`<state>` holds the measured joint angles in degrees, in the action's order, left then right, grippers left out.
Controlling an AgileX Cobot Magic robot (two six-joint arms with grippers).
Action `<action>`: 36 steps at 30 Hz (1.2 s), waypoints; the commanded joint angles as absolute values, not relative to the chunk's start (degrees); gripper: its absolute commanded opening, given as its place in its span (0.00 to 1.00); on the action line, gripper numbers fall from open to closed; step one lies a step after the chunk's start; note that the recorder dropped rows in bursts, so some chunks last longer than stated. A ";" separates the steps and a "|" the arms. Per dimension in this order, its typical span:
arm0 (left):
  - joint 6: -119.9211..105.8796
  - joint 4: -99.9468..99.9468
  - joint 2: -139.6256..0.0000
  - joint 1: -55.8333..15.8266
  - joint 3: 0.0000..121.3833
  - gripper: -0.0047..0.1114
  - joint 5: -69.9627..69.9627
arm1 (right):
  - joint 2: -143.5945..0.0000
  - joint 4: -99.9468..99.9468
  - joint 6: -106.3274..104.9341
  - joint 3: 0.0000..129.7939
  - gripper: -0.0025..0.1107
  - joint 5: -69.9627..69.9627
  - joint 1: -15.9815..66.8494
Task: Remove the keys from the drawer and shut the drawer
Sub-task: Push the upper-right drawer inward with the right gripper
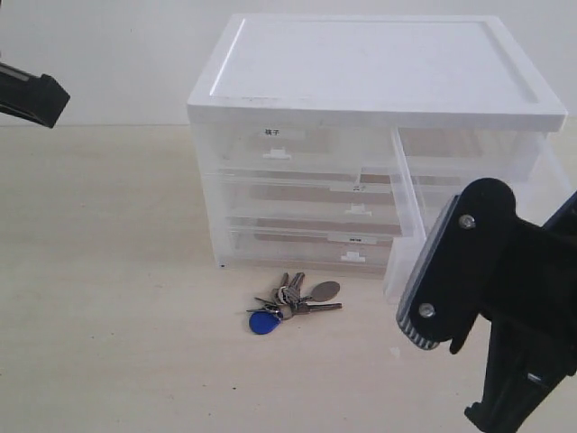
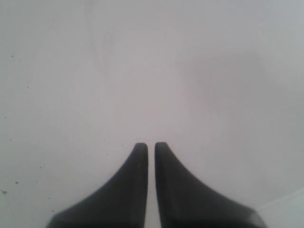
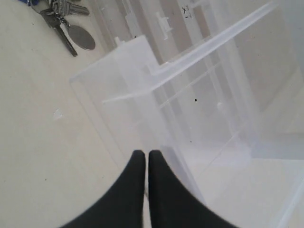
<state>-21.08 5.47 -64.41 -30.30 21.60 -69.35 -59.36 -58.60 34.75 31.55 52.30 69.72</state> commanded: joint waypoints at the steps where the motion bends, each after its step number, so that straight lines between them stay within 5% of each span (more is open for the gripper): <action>1: -20.32 5.11 -64.64 -30.54 21.40 0.08 -69.96 | -59.92 -63.52 38.04 31.39 0.02 53.31 69.69; 23: -20.16 4.92 -64.64 -30.54 21.40 0.08 -69.96 | -60.07 -72.69 42.02 31.51 0.02 53.73 69.57; 36: -20.16 4.92 -64.64 -30.54 21.40 0.08 -69.96 | -60.07 -75.19 44.49 31.51 0.02 46.52 60.51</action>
<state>-20.86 5.13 -64.41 -30.30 21.60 -69.35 -60.02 -73.60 44.14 31.45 47.57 61.04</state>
